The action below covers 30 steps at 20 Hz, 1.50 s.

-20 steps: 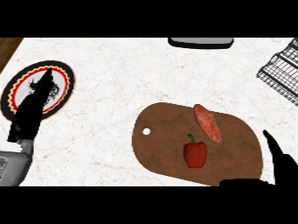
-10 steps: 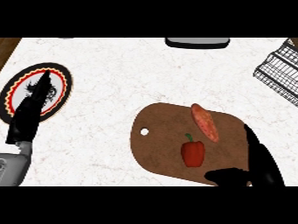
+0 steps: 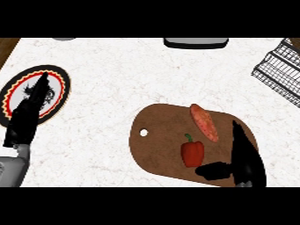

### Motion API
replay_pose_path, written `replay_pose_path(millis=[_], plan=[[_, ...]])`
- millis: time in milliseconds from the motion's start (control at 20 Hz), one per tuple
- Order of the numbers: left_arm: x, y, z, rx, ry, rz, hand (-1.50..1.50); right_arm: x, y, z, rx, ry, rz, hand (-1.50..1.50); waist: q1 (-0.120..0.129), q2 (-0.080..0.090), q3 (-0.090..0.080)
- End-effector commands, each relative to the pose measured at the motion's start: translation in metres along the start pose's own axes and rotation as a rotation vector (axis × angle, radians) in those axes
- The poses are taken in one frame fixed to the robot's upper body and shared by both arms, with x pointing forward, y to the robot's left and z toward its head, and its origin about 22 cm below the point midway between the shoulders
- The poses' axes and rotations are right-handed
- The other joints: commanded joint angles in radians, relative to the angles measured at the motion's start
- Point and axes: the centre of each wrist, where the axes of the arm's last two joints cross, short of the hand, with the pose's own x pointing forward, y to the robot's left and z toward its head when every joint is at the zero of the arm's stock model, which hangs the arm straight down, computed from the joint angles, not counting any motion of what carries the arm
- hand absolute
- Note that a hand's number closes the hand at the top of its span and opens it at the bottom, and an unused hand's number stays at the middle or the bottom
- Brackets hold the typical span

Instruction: Pick the bell pepper from the cutting board and place it in the tiered basket

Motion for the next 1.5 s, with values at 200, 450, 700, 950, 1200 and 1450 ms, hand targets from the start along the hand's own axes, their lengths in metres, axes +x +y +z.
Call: replay_pose_path(millis=[200,450,700,950,1200,1450], plan=[[0.003,-0.003,0.001,0.016,0.005,0.0,0.0,0.02,0.035,0.014,0.031,0.242,0.068,-1.5,-0.013,-0.002,0.003],[0.001,-0.006,0.009,0.003,0.008,-0.003,0.0,0.038,0.033,0.014,0.034,0.264,0.05,-1.5,-0.007,-0.002,0.003],[-0.001,0.003,0.002,0.008,0.014,0.007,0.0,0.04,0.037,0.01,0.033,0.271,0.074,-1.5,-0.007,0.002,0.004],[0.012,0.01,-0.006,0.006,-0.003,0.001,0.0,0.042,0.047,0.003,0.047,0.29,0.067,-1.5,-0.002,0.004,0.006],[-0.01,0.004,0.017,-0.005,0.002,0.011,0.0,0.043,0.046,0.008,0.088,0.277,0.06,-1.5,-0.001,0.0,0.006],[-0.004,-0.006,0.018,-0.011,-0.003,0.004,0.0,0.05,0.055,0.0,0.173,0.296,0.059,1.5,0.004,0.002,0.007]])
